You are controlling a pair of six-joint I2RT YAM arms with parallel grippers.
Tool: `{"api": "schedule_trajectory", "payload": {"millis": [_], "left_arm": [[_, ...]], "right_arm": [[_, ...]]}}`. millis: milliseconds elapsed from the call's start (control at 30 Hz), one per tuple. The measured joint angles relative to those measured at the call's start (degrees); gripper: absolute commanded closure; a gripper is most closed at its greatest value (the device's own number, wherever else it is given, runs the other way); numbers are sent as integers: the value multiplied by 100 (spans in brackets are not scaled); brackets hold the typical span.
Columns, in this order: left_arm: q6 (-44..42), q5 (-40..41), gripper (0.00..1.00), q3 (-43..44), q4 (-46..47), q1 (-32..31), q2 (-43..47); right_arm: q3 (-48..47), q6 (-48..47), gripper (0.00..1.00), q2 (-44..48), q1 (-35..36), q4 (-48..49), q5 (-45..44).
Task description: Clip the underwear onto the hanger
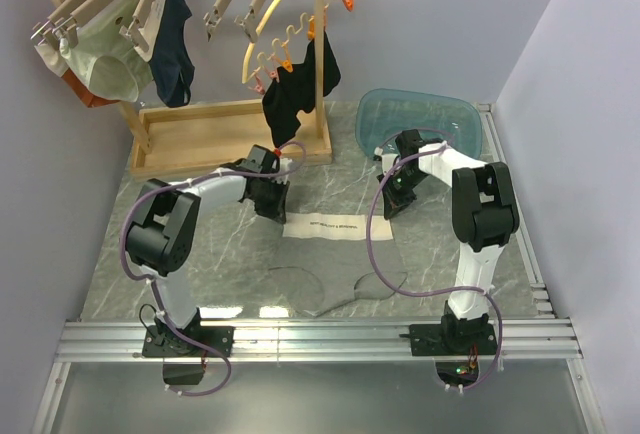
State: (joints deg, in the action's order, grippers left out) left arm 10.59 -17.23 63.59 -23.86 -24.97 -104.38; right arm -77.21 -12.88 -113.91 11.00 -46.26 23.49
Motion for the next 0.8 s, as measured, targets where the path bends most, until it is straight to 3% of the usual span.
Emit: {"api": "schedule_trajectory", "payload": {"millis": [100, 167, 200, 233, 300, 433, 567, 667, 800], "left_arm": [[17, 11, 100, 0, -20, 234, -2], [9, 20, 100, -4, -33, 369, 9], [0, 17, 90, -7, -44, 422, 11], [-42, 17, 82, -7, -55, 450, 13], [-74, -26, 66, -4, -72, 457, 20], [-240, -92, 59, -9, -173, 439, 197], [-737, -210, 59, -190, -304, 332, 1141], [-1296, -144, 60, -267, -380, -361, 2133], [-1928, 24, 60, -472, -286, -2413, 2955]], "right_arm": [[0, 0, 100, 9, 7, 7, -37], [-2, 0, 88, 15, 20, 13, -39], [-2, 17, 79, 17, 28, 15, -33], [-11, 35, 61, 20, 35, 15, -20], [-66, 74, 53, 42, 68, -7, 55], [-308, 98, 52, 195, 166, -46, 127], [-402, 76, 52, 767, 195, -168, 264], [-372, 39, 54, 1314, 195, -282, 424], [-293, 26, 56, 1569, 92, -437, 719]]}}
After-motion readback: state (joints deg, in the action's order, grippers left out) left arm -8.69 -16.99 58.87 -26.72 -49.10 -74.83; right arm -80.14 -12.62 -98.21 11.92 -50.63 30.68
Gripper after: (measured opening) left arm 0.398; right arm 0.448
